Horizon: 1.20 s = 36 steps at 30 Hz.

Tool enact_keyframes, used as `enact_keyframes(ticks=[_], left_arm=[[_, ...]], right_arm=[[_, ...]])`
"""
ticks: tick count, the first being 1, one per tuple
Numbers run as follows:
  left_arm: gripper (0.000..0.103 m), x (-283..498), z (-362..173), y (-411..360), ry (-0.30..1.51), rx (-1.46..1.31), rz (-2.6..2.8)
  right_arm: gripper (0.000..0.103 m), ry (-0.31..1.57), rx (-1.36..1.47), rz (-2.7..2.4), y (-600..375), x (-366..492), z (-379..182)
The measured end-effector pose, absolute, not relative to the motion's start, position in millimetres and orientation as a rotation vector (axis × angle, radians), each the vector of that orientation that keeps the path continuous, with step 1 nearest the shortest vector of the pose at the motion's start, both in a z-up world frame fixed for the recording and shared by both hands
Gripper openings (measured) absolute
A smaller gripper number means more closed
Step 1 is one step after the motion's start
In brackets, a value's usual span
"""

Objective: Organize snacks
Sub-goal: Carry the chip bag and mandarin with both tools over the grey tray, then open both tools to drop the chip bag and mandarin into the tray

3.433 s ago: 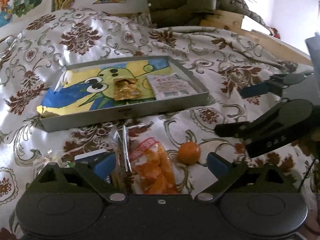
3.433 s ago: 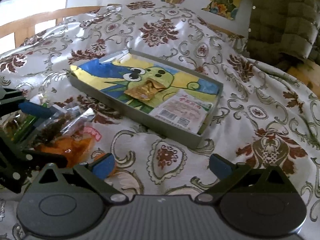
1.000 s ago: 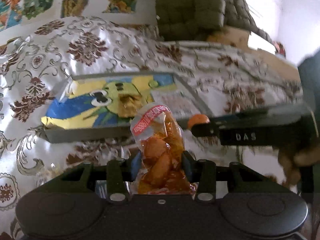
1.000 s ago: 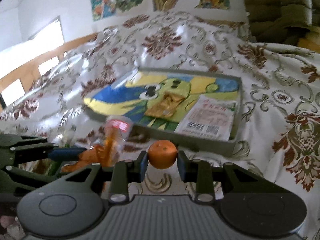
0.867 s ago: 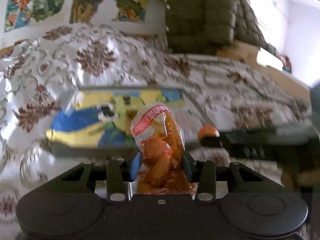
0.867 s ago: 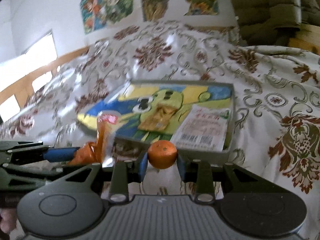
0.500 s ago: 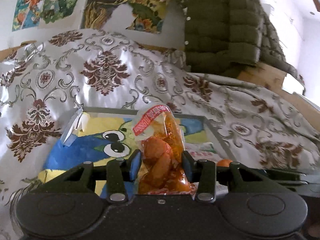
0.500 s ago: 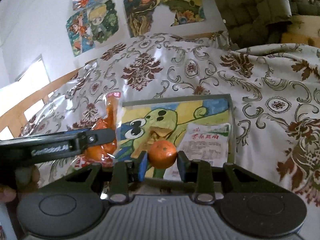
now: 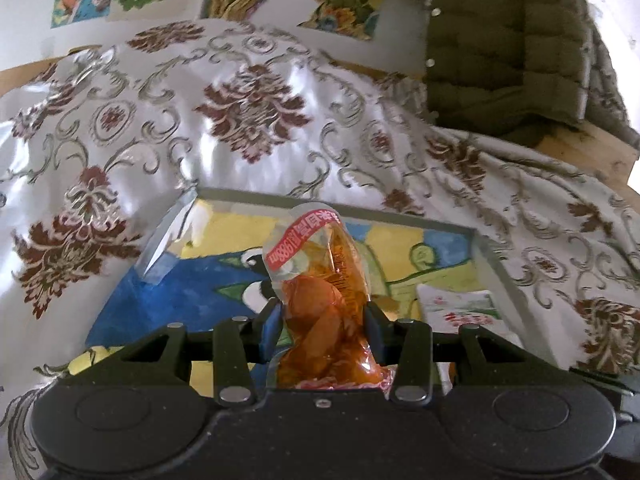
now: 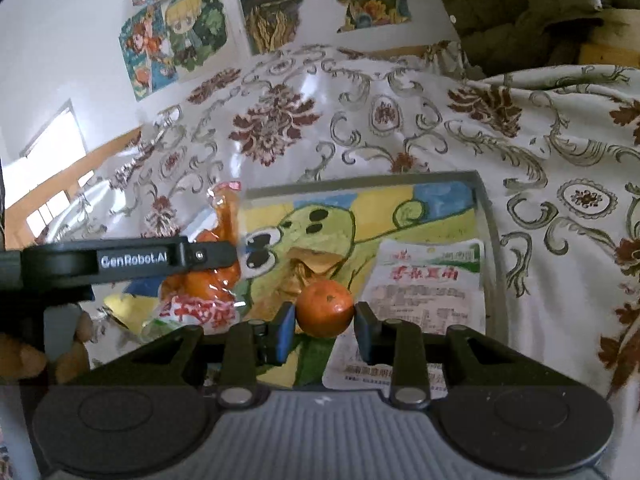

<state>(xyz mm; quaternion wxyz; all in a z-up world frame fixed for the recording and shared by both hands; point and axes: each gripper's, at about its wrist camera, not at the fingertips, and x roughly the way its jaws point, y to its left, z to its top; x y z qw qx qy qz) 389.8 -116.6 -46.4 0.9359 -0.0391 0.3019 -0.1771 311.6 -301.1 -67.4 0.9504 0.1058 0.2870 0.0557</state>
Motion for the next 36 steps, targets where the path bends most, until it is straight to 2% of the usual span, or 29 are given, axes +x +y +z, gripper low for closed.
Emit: enact_keyframes(ticks=[16,20,28,29,31,36], left_arm=[[0.046,397.7,-65.2,-119.5,0.706,-0.104,-0.297],[0.048,398.4,-62.6,-118.4,0.713,-0.128,-0.288],[0.073,377.6,-30.2,-117.3,0.613,-0.076,-0.275],[0.078,373.7,-25.0,-115.9,0.596,-0.074,-0.269],[0.084,365.8,-13.9,-111.3,0.563,-0.076,-0.260],[0.098,332.1,13.5,-98.3,0.469,-0.057,-0.219]], right_arm=[[0.037,0.649,0.189,0.108,-289.0,317.9,-79.2],[0.044,0.644,0.185,0.110,-287.4,317.5,-77.2],[0.058,0.581,0.212,0.065,-294.7,306.3,-59.5],[0.062,0.561,0.212,0.057,-295.5,303.1,-54.2],[0.067,0.523,0.219,0.052,-297.5,297.2,-43.4],[0.087,0.450,0.267,0.055,-304.5,278.4,-16.8]])
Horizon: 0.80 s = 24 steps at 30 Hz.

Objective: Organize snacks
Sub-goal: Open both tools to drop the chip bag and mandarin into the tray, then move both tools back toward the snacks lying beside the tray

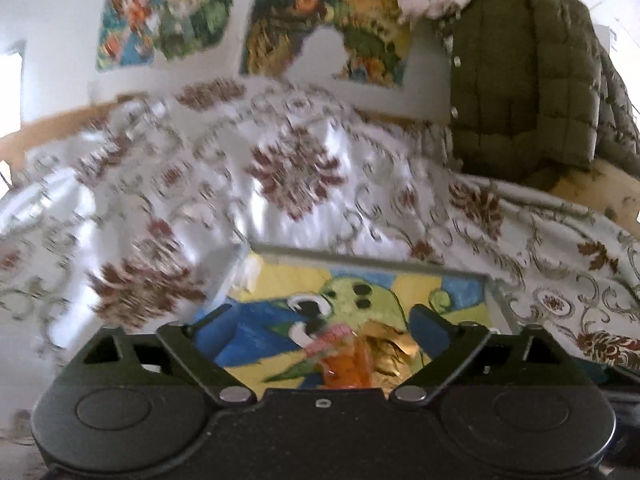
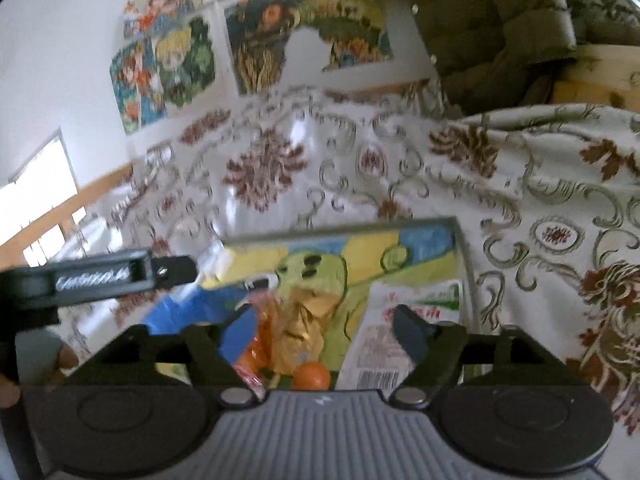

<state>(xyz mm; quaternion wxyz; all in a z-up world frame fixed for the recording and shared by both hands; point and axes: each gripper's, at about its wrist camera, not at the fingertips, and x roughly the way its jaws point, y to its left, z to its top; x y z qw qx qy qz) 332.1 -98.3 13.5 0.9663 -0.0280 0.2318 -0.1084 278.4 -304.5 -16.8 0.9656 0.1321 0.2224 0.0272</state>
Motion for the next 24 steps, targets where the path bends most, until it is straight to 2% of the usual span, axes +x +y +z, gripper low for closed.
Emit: enact_keyframes(ticks=[8,24], left_arm=[[0.102,275.3,44.5,-71.4,0.405,-0.070,-0.174],[0.102,165.7,64.2,-35.2,0.383,-0.022,-0.171]], right_arm=[[0.103,0.381,0.286,0.053,-311.5,239.7,16.3],[0.103,0.276,0.112,0.098,-261.1,137.0,37.5]])
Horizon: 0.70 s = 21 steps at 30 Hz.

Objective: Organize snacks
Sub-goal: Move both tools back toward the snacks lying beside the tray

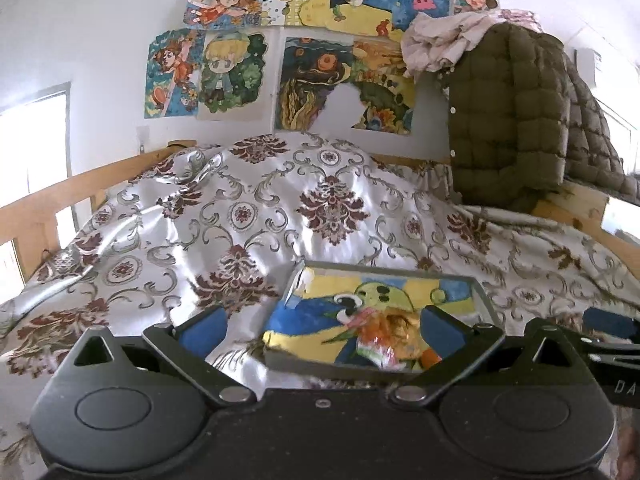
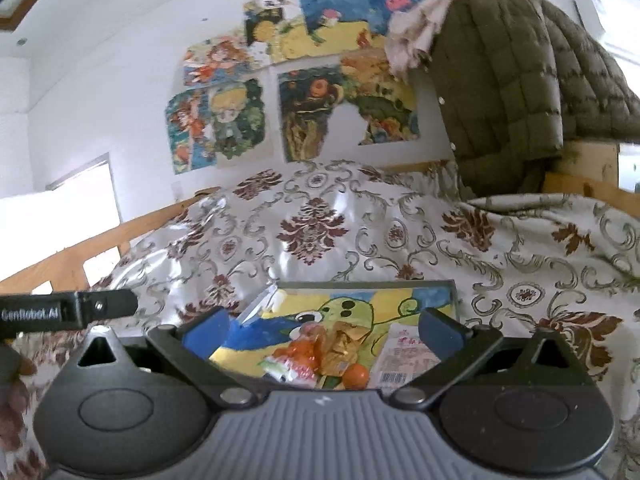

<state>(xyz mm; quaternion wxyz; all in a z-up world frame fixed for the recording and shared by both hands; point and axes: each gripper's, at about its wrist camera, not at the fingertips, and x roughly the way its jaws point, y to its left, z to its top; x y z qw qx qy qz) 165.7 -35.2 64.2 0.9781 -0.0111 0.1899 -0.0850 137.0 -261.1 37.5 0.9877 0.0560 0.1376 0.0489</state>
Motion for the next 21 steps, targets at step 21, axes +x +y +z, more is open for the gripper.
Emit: enact_keyframes(ticks=[21], left_arm=[[0.102,104.4,28.2,23.3,0.532,0.008,-0.121]], right_arm=[[0.103,0.407,0.054,0.076,-222.2,66.0,4.7]])
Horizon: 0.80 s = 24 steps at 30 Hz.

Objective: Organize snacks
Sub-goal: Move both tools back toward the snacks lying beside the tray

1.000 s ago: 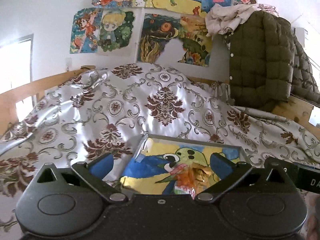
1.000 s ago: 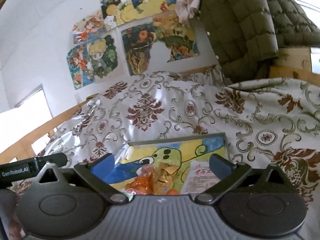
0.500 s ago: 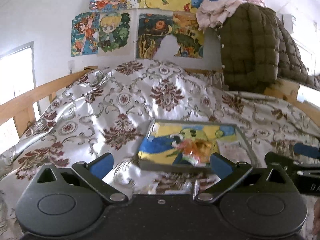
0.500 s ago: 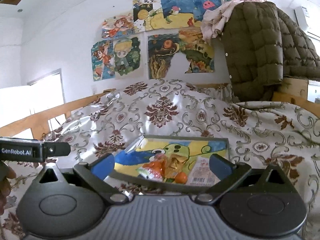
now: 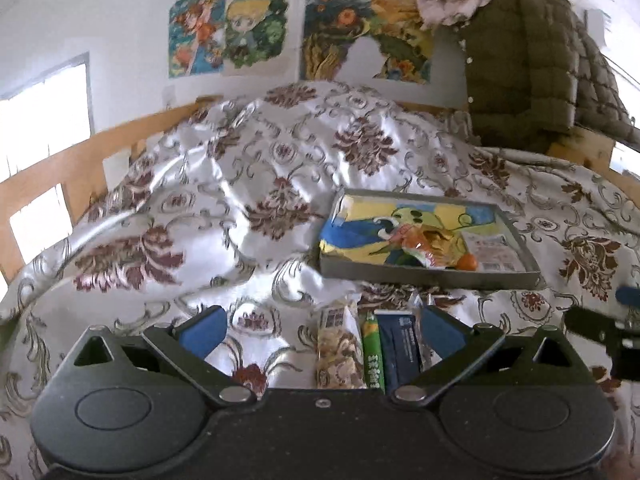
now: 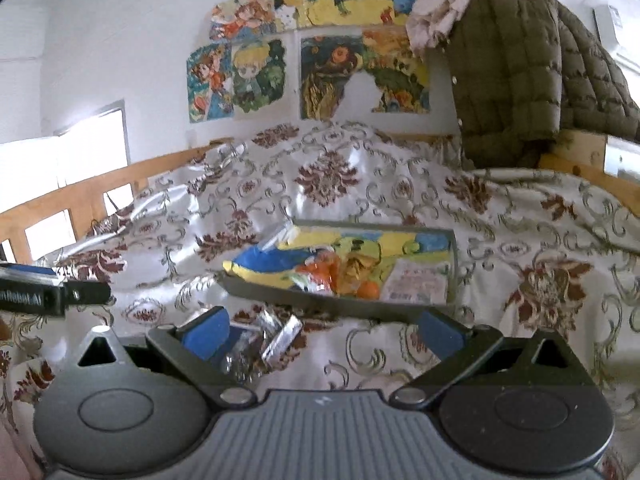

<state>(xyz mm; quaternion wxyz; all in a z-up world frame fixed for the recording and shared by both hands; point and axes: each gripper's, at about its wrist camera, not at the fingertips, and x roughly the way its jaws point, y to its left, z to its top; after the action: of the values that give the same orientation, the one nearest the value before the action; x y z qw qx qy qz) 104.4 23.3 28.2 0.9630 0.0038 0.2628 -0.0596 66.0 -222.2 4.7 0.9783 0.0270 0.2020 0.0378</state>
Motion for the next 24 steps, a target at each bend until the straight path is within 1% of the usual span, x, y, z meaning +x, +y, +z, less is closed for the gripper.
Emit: enact_keyframes(ticks=[13,24], left_arm=[[0.102,136.8,-1.6,35.9,0.753,-0.057,-0.045],[0.102,151.9,-14.7,37.0,0.852,-0.050,-0.003]], right_arm=[[0.103,0.534,0.045,0.110,-208.3,80.0,-16.7],[0.103,0.615,-0.013,0.183,-182.6,94.1,-34.6]])
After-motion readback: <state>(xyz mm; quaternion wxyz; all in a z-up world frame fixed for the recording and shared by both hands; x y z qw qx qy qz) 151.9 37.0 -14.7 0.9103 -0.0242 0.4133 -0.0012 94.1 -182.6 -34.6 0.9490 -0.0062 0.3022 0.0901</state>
